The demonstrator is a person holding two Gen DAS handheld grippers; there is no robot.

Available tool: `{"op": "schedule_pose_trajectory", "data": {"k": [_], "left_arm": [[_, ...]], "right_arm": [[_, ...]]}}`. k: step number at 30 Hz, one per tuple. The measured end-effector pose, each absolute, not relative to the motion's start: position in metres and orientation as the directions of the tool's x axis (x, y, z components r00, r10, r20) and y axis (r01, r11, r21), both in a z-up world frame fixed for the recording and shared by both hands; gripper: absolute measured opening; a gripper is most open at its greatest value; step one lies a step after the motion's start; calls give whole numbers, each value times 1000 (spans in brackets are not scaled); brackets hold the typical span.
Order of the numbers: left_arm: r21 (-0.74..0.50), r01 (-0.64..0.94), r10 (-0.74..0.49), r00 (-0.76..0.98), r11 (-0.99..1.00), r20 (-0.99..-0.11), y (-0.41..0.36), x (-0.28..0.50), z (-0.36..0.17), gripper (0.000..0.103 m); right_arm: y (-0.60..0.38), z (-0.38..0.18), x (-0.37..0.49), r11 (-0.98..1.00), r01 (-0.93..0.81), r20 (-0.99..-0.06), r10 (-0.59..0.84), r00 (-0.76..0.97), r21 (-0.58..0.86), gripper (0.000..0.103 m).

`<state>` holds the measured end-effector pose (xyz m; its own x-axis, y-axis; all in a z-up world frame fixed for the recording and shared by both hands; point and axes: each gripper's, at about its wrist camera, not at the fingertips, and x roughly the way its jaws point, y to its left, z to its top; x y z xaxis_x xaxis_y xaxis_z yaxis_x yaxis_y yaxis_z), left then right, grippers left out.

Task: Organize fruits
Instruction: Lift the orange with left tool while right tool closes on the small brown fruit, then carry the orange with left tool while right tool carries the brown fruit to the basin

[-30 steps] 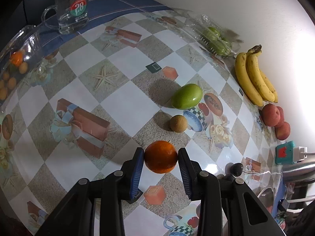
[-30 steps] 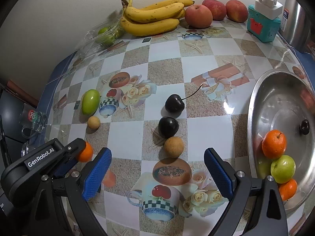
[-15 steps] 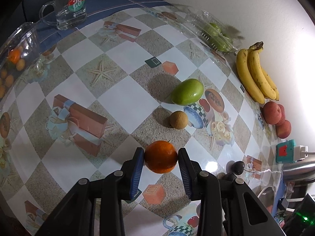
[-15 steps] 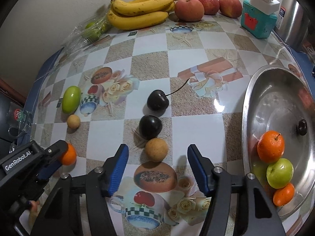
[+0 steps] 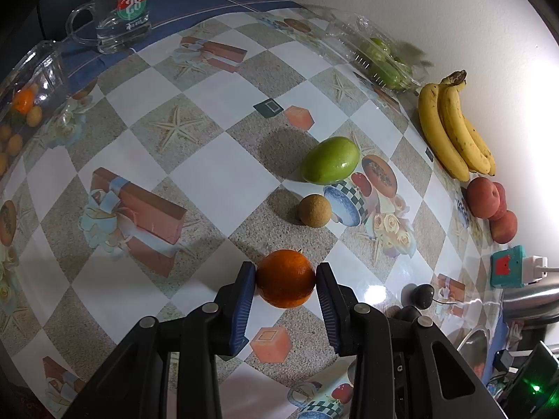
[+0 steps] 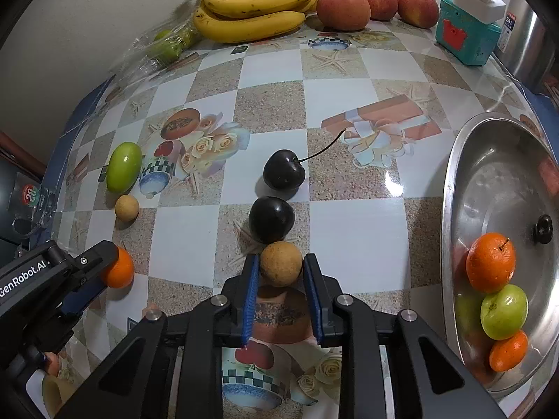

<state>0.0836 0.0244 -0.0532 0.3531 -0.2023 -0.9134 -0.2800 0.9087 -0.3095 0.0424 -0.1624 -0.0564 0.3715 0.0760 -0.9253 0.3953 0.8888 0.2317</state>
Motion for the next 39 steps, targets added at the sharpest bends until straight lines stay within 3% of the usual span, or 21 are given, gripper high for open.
{"op": "schedule_pose_trajectory", "data": {"k": [23,39], "left_arm": [[-308,-272,-200,359,912,-911,22,86,-51,38],[-275,-203,-174,408,940,-896,3,86,-34,38]], "right_arm": [[-174,-31,30,839,424,-882,130,453,342,27],[-199,-10,18,797,488,-866,85,493,356,27]]}}
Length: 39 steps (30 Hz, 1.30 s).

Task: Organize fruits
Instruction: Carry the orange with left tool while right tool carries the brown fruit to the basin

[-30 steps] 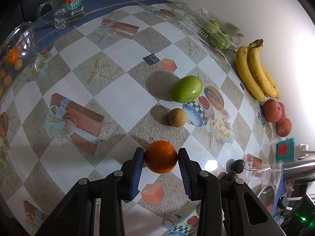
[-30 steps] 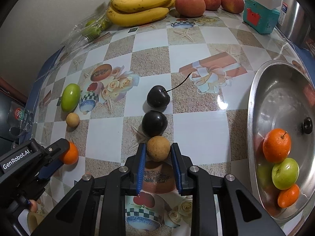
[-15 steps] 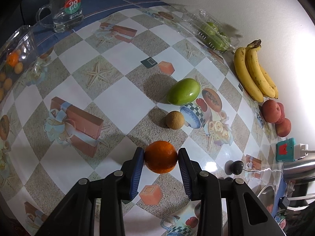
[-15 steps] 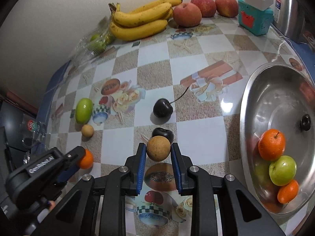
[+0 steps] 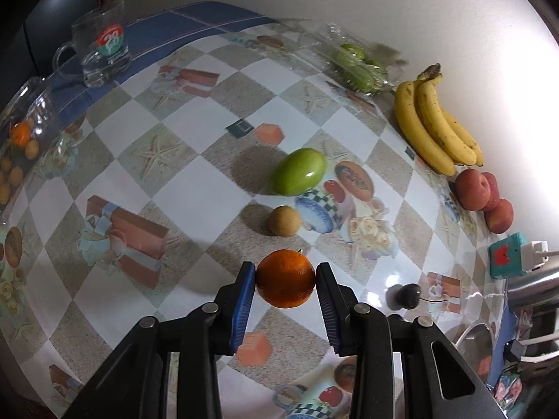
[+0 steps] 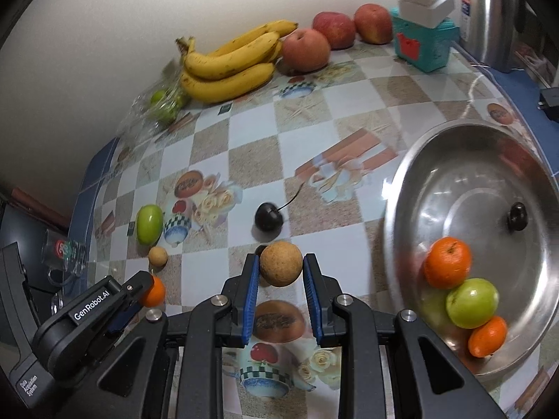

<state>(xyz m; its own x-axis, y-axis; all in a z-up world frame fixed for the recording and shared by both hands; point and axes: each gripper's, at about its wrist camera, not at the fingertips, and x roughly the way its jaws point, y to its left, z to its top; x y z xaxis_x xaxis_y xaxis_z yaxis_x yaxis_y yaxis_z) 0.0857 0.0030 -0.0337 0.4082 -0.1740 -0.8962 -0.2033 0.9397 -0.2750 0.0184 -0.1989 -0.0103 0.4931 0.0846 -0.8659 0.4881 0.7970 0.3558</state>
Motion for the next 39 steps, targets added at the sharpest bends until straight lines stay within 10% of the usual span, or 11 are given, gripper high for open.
{"op": "schedule_pose_trajectory", "data": {"k": [39], "left_arm": [[-63,423,-283,480,904,-830,-213,31,7,38]], "right_arm": [[-356,8,-96,443,829,-855,-221,469,340,27]]}}
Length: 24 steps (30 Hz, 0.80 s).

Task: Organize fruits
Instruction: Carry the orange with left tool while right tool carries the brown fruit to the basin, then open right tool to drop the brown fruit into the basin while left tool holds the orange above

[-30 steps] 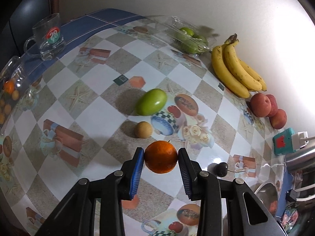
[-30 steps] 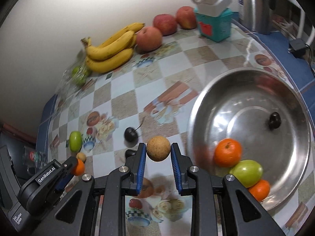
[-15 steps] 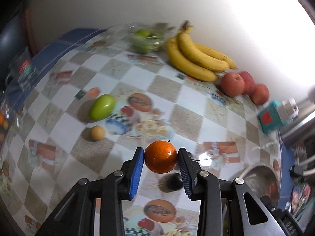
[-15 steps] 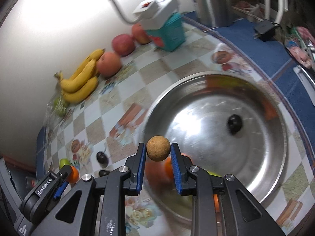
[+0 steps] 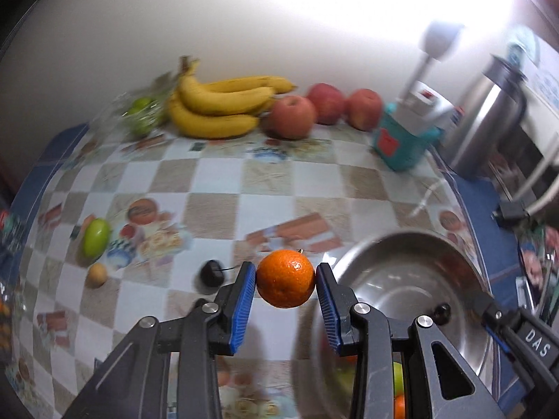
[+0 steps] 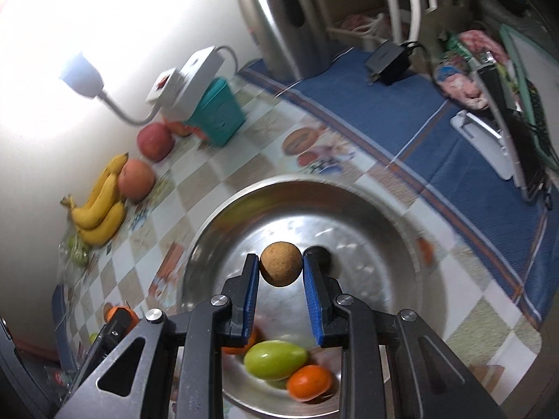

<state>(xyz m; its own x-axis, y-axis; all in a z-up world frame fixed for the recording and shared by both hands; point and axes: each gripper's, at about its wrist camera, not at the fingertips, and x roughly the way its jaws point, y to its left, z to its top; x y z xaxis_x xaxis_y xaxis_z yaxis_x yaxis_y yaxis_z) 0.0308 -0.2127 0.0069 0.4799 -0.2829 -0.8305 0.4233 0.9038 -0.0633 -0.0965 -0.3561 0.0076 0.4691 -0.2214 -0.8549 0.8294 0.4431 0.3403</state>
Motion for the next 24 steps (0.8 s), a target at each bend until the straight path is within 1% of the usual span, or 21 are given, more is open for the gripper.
{"op": "schedule_pose_trajectory", "data": {"k": [11,24], "left_arm": [[-46,533,-330,452,845,-829,-252,17,-2,39],[-68,570,-339,384,819,-859,-263,13,-23,39]], "right_arm": [[-371,5,-110,398,869,-861,-283,423,295,27],[-373,-8,-111,379,885,-887,-260,382,270,27]]}}
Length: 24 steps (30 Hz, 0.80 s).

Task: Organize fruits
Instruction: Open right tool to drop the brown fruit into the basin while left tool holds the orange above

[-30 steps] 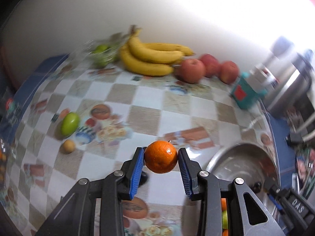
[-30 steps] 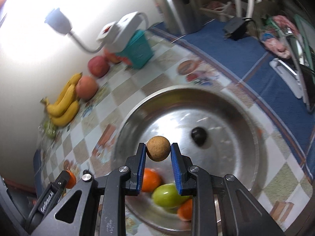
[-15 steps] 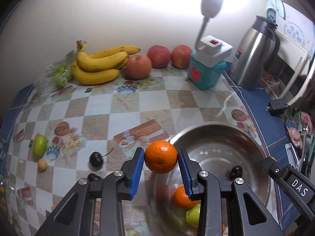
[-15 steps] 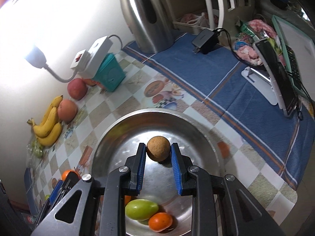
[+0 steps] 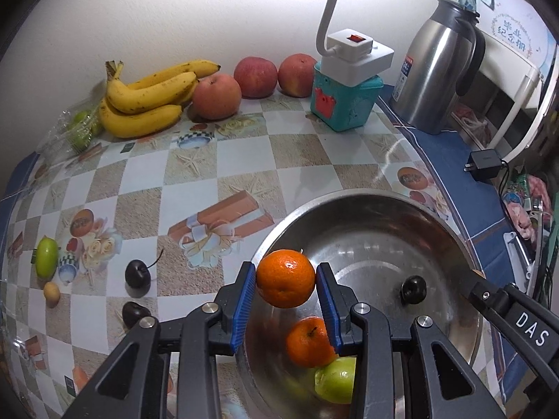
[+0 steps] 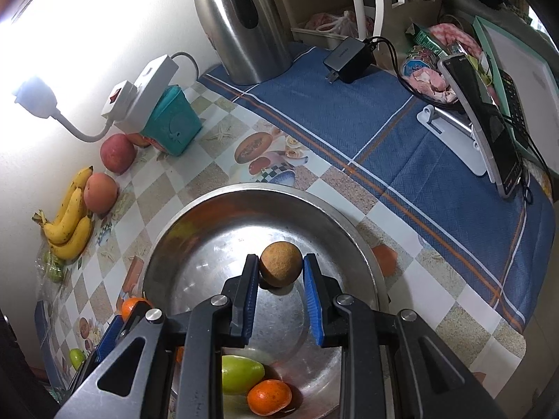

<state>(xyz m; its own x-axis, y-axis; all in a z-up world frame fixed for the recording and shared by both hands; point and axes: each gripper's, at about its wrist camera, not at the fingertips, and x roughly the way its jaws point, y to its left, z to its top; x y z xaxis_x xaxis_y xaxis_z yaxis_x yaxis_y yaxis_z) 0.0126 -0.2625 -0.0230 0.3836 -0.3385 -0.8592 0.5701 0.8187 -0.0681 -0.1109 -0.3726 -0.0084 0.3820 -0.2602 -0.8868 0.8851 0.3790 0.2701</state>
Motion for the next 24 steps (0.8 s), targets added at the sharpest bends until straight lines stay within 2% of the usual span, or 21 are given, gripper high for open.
{"op": "schedule_pose_trajectory", "data": {"k": [24], "left_arm": [[-69,578,-301,317,813,-899,-264,12,-43,39]], "right_arm": [[-362,-45,-103,373,884,-936,-97,339,282,27]]}}
